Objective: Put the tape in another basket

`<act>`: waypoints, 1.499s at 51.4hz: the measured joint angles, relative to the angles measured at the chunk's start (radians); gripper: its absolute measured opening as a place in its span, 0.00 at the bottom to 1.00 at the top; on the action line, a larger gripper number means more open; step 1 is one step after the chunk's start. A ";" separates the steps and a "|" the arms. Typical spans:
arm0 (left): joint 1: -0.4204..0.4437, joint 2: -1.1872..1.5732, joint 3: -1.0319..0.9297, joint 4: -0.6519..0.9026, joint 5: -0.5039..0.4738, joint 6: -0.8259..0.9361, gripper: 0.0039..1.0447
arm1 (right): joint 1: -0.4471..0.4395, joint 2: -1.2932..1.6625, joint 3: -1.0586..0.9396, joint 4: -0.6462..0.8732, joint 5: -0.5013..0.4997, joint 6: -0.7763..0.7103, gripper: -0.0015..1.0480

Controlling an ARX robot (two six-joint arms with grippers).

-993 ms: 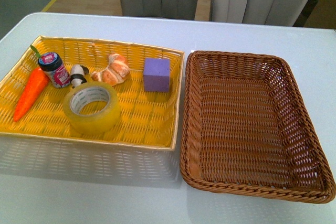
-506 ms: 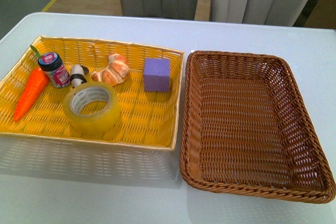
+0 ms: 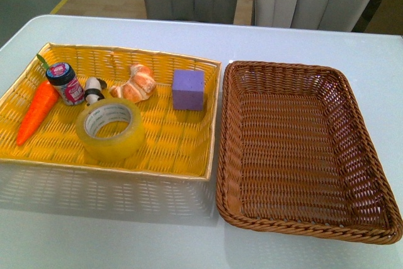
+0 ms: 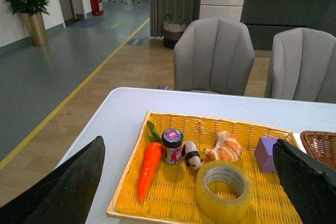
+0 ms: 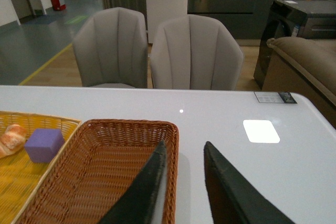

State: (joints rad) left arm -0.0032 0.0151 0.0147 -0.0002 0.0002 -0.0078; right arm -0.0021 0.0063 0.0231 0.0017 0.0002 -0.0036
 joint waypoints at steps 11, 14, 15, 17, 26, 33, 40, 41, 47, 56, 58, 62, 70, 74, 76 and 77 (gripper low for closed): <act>-0.001 0.219 0.143 -0.304 0.143 -0.121 0.92 | 0.000 0.000 0.000 0.000 0.000 0.000 0.67; -0.054 0.446 0.208 -0.303 0.142 -0.188 0.92 | 0.000 -0.001 0.000 0.000 0.000 0.000 0.80; -0.068 0.522 0.225 -0.257 0.142 -0.204 0.92 | 0.000 -0.001 0.000 0.000 0.000 0.000 0.83; -0.078 0.650 0.254 -0.163 0.148 -0.222 0.92 | 0.000 -0.001 0.000 0.000 0.000 0.000 0.91; -0.076 1.060 0.357 0.138 0.126 -0.253 0.92 | 0.000 -0.001 0.000 0.000 0.000 0.002 0.91; -0.071 1.366 0.463 0.279 0.102 -0.270 0.92 | 0.000 -0.001 0.000 0.000 0.000 0.002 0.91; -0.079 1.628 0.572 0.316 0.090 -0.279 0.92 | 0.000 -0.001 0.000 0.000 0.000 0.002 0.91; -0.082 1.665 0.590 0.316 0.085 -0.279 0.92 | 0.000 -0.001 0.000 0.000 0.000 0.002 0.91; -0.093 1.831 0.678 0.310 0.064 -0.272 0.92 | 0.000 -0.001 0.000 0.000 0.000 0.002 0.91; -0.104 2.038 0.820 0.275 0.025 -0.239 0.92 | 0.000 -0.001 0.000 0.000 0.000 0.002 0.91; -0.106 2.068 0.851 0.266 0.022 -0.231 0.92 | 0.000 -0.001 0.000 0.000 0.000 0.002 0.91; -0.108 2.122 0.914 0.242 0.012 -0.212 0.92 | 0.000 -0.001 0.000 0.000 0.000 0.002 0.91; -0.107 2.193 1.011 0.201 0.003 -0.195 0.92 | 0.000 -0.001 0.000 0.000 0.000 0.002 0.91; -0.105 2.223 1.057 0.179 -0.001 -0.184 0.92 | 0.000 -0.001 0.000 0.000 0.000 0.002 0.91; -0.102 2.242 1.081 0.169 -0.002 -0.177 0.92 | 0.000 -0.001 0.000 0.000 0.000 0.002 0.91; -0.101 2.250 1.089 0.165 -0.003 -0.172 0.92 | 0.000 -0.001 0.000 0.000 0.000 0.002 0.91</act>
State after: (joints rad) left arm -0.1040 2.2646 1.1034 0.1646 -0.0032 -0.1802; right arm -0.0021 0.0055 0.0231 0.0013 0.0002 -0.0013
